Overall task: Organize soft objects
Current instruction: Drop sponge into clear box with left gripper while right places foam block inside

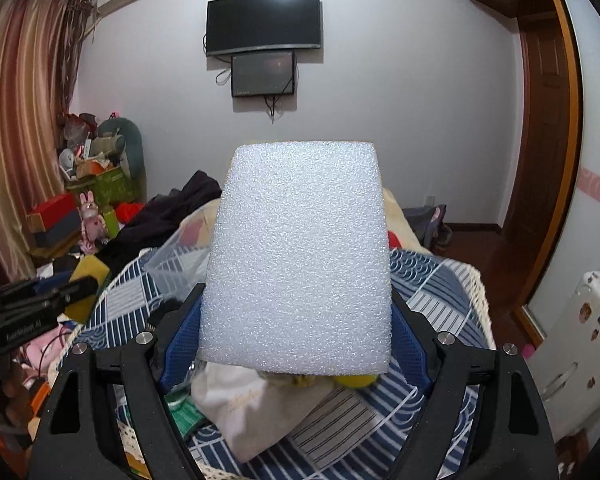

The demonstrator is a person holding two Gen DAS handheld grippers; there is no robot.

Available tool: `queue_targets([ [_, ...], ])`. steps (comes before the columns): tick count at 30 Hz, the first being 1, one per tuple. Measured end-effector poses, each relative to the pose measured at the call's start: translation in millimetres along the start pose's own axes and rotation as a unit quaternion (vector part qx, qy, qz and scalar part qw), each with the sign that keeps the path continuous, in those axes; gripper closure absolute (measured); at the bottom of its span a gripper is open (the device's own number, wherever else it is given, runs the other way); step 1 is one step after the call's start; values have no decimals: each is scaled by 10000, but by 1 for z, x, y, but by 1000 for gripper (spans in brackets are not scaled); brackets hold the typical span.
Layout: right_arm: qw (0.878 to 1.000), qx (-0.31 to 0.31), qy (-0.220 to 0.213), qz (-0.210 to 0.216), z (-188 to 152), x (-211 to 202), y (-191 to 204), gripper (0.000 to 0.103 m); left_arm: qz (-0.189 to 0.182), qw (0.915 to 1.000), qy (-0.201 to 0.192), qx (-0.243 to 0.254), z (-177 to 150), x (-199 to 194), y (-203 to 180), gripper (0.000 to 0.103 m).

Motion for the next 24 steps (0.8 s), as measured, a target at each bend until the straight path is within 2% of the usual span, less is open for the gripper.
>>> queue_targets([
  [8,9997,-104,-212,-46,23,11,3,22,111,9995,-284,99,47,12,-2,64],
  [17,9999,-135,-66,11,31,47,9,22,89,9998,36,166,66,59,-1,64],
  [24,9990,-277,332,-76,23,81,10,22,-224,9976,541,372,64,106,-19,64],
])
Point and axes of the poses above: each gripper's, at about its wrist camera, not at the fingertips, and x roughly the way its jaws point, y to its left, z to its top, the point moved 7 cm from there along x, roughly the way its jaws point, and after that the axes turned 9 degrees about x, right-handed, at the moved point
